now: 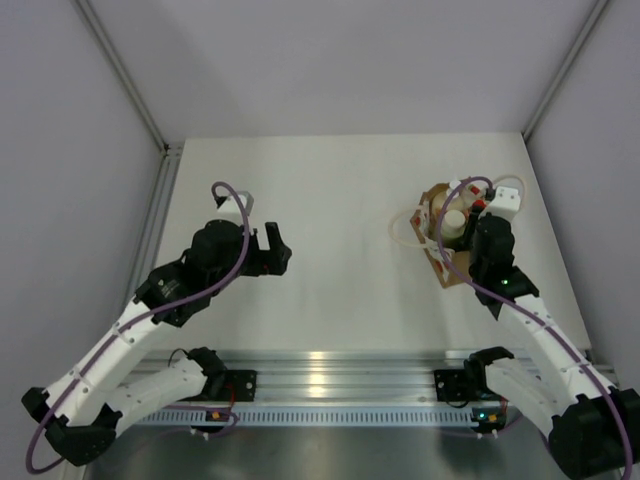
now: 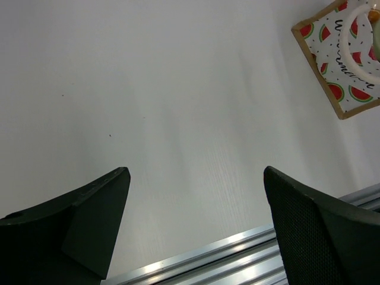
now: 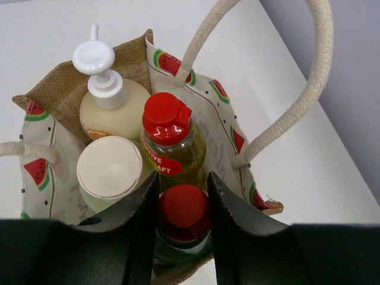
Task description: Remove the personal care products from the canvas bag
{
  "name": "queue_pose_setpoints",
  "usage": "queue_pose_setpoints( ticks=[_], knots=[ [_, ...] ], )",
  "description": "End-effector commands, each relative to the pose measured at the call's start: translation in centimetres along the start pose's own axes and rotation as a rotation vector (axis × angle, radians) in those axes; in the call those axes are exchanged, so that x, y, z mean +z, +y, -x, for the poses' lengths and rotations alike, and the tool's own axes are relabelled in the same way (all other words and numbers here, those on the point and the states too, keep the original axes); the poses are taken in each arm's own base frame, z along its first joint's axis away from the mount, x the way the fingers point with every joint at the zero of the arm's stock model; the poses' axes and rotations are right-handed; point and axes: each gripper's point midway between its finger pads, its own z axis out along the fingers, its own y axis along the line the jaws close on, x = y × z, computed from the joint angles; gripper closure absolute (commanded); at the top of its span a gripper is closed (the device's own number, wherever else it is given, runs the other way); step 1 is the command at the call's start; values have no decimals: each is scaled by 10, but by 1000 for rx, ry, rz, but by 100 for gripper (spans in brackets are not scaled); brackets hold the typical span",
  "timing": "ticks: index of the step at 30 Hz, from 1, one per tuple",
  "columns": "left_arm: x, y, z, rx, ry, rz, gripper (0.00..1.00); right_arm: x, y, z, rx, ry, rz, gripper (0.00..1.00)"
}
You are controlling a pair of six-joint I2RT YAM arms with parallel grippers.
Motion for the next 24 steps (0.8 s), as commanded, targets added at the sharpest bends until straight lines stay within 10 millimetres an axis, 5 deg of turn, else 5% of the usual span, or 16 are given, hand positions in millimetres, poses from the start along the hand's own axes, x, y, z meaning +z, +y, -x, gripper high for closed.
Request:
queue_pose_setpoints(
  ticks=[1,12,24],
  knots=[
    [-20,18,23,54,-86,80,2,-5,-2,51,43,-122,-6,100],
    [-39,56,27,102,-192,217,2,-16,-9,98,62,-209,-25,100],
    [-28,58,10,65,-154,217,2,-39,-13,151,65,-272,1,100]
  ],
)
